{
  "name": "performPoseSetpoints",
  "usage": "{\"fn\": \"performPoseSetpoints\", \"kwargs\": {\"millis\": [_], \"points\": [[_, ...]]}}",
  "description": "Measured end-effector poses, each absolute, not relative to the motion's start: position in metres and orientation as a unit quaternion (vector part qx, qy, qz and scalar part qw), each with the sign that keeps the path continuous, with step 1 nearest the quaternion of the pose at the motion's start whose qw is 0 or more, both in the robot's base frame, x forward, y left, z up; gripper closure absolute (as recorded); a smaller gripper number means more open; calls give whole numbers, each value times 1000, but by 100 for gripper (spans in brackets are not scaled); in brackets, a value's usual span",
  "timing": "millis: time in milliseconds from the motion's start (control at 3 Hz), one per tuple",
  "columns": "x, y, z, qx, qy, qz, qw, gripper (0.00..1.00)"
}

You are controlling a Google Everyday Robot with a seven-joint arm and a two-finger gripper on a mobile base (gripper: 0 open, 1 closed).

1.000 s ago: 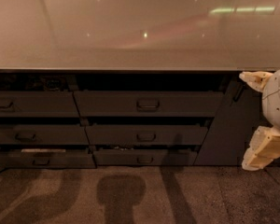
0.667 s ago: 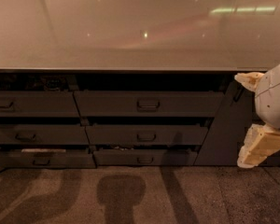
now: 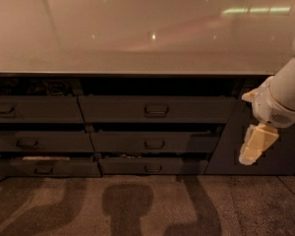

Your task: Open top drawer

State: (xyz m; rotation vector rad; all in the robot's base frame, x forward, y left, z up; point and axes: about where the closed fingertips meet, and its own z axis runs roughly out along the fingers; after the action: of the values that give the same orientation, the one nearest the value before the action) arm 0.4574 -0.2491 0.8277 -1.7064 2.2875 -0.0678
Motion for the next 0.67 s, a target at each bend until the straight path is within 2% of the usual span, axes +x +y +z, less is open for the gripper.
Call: {"fn": "performPoseSetpoints", "kwargs": {"millis": [333, 667], "points": [[486, -267, 803, -570, 812, 4, 126, 0], [487, -267, 801, -571, 811, 5, 126, 0]]}}
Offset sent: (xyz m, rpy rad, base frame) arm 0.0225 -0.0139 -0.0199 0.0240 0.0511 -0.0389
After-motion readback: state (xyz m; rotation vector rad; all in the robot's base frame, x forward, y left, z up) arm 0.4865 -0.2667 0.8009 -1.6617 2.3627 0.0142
